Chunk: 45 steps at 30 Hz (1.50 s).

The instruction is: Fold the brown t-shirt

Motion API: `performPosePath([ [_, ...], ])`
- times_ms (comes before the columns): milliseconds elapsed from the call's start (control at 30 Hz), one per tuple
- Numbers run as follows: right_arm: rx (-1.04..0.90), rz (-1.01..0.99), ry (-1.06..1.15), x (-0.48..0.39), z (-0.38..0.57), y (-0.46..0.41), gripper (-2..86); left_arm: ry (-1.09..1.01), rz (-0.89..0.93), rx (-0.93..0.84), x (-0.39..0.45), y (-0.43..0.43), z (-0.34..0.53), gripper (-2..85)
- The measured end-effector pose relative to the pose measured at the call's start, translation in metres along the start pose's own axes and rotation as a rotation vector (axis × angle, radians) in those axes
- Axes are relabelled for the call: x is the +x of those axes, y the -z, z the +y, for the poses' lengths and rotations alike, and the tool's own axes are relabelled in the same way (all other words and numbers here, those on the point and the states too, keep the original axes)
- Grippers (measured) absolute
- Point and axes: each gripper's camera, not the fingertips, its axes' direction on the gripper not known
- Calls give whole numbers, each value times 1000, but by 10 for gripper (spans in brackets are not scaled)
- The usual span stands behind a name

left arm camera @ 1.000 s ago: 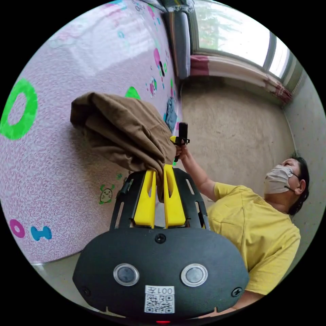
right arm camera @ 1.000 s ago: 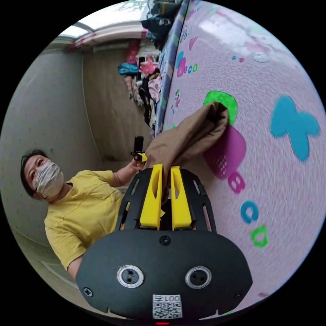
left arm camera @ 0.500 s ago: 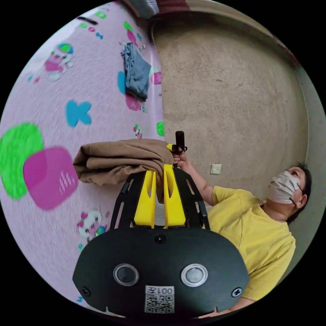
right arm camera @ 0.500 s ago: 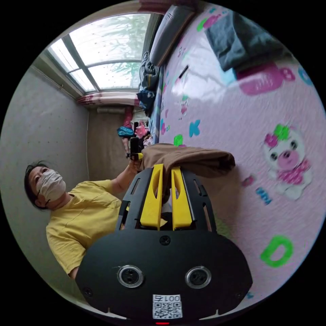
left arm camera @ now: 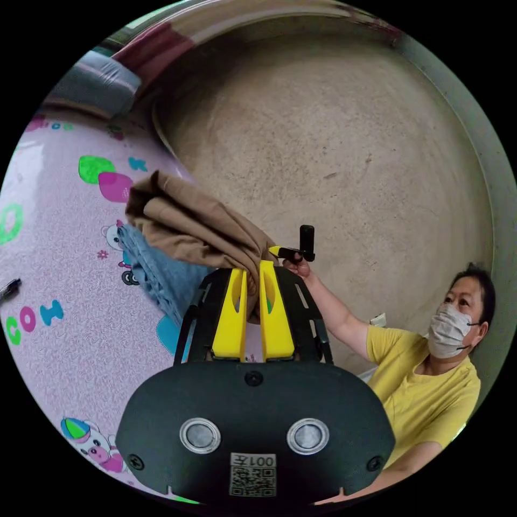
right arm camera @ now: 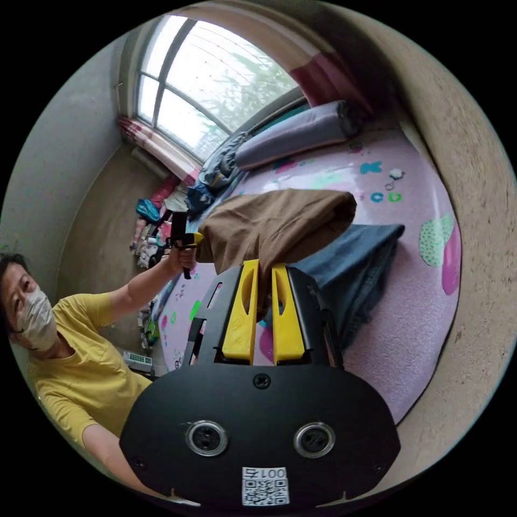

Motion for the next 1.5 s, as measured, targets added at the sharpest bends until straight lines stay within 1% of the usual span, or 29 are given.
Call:
performPosePath([
  [67,-53,42,-111,45,23,-31,3,97,4,-52,-36,-24,13,-2],
  [133,-104,63,-225,78,45,-57,4,287,-9,-107,-88,-56,46,-1],
  [200,-122,54,-284,97,63,-76,5,401,-7,-105,-114,-72,73,0],
  [233,-96,35,-294,102,70,-81,5,432,15,-66,-121,-74,85,0],
  [300,-71,20,-285,105,77,-84,6,433,23,-50,-120,-75,91,2],
  [367,-62,52,-263,102,84,-86,7,408,-22,-89,-111,-77,89,5],
  [433,-41,93,-254,97,93,-83,8,399,-76,-128,-93,-75,87,29],
  [500,-9,148,-234,88,109,-80,7,413,-99,-117,-78,-68,94,53],
  [567,55,240,-165,62,144,-76,7,422,-115,-92,-59,-56,109,64],
  [667,103,209,-78,19,204,-80,6,395,-118,-55,-10,-31,162,55],
  [700,109,188,-65,10,218,-83,6,381,-124,-49,14,-20,195,38],
  [733,97,135,-37,-6,244,-92,5,384,-135,-45,39,-9,235,20],
  [767,70,80,-24,-21,272,-104,5,396,-140,-47,52,-4,256,10],
  [800,60,55,-19,-29,285,-111,5,440,-154,-51,76,8,304,-2],
  [833,38,3,-12,-43,311,-125,5,498,-178,-17,99,22,354,-8],
  [867,10,-44,-20,-56,335,-141,5,532,-186,6,111,28,380,-9],
  [933,-26,-103,-29,-75,365,-166,5,688,-222,101,156,52,483,-11],
  [967,-49,-143,-30,-88,382,-183,5,722,-237,124,168,57,507,-12],
  [1033,-87,-204,-30,-106,399,-211,5,816,-327,168,216,72,591,-13],
  [1067,-115,-247,-15,-120,405,-231,5,833,-358,168,227,75,609,-13],
  [1133,-170,-304,27,-141,408,-261,5,893,-467,166,267,85,673,-13],
  [1233,-275,-369,187,-186,404,-312,6,872,-542,188,306,96,736,-13],
  [1367,-369,-360,418,-256,402,-381,6,825,-674,176,348,118,806,-14],
  [1500,-392,-389,518,-318,411,-451,7,759,-840,162,402,161,903,-16],
])
